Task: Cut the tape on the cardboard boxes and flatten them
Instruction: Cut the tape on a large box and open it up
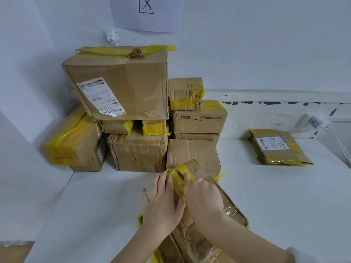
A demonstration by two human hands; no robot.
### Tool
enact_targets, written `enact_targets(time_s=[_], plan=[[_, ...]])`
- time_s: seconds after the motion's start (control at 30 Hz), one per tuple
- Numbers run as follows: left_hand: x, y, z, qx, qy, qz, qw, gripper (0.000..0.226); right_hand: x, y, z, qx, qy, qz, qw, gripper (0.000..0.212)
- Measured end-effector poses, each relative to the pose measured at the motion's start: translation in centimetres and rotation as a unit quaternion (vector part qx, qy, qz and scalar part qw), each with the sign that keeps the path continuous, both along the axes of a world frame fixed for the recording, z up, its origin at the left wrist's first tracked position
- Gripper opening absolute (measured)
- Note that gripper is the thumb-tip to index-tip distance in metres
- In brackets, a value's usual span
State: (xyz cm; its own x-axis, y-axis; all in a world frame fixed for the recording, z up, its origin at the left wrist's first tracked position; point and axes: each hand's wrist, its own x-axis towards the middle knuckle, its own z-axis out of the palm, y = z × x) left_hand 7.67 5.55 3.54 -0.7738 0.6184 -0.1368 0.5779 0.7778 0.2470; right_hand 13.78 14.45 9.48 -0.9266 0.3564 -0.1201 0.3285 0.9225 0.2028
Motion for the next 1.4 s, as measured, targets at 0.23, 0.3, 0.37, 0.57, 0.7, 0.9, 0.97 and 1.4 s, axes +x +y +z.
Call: enact_targets(time_s=[0.23, 0.3, 0.37, 0.57, 0.7, 0.9, 0.97, 1.4], plan=[[0.1, -0.1, 0.0, -0.013, 0.005, -0.007, 1.000, 0.067, 0.4, -0.2, 0.7, 0.000, -0.040, 0.031, 0.999, 0.060], [0.1, -0.1, 0.0, -0.014, 0.011, -0.008, 1.000, 0.068, 0.8, -0.2, 0.6, -0.006, -0.054, 0.026, 0.998, 0.059], [0.0, -0.1, -0.1, -0.013, 0.022, -0.010, 1.000, 0.068, 1.5, -0.2, 0.5, -0.016, -0.069, 0.017, 0.997, 0.054], [-0.1, -0.2, -0.1, -0.015, 0.050, -0.024, 0.998, 0.067, 4.9, 0.1, 1.0, -0.060, -0.088, -0.001, 0.994, 0.054], [-0.5, -0.4, 0.0, -0.031, 0.085, -0.042, 0.995, 0.068, 8.6, 0.2, 1.1, -0.099, -0.117, -0.013, 0.988, 0.057], [-1.6, -0.9, 1.2, -0.087, 0.156, -0.066, 0.982, 0.077, 10.8, 0.5, 0.7, -0.131, -0.098, -0.036, 0.986, 0.059], [-1.3, -1.9, 1.6, -0.110, 0.191, -0.058, 0.974, 0.077, 10.9, 0.9, 1.3, -0.133, -0.097, -0.013, 0.986, 0.062], [-0.6, -10.3, 3.6, -0.175, 0.133, 0.086, 0.972, 0.142, 6.0, 2.7, 0.9, -0.020, -0.049, 0.217, 0.975, 0.069]])
